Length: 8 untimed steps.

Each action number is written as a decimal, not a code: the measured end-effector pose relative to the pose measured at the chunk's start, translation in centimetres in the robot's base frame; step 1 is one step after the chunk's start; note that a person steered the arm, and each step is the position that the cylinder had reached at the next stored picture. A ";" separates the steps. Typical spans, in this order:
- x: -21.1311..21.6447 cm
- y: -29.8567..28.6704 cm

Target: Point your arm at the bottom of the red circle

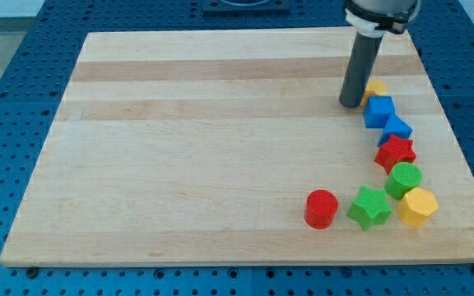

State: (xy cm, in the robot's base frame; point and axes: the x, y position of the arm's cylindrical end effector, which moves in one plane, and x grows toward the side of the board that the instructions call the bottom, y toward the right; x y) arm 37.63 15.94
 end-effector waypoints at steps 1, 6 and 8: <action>-1.0 0.2; 10.5 -19.4; 24.0 -19.0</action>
State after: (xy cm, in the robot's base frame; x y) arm 61.64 -3.05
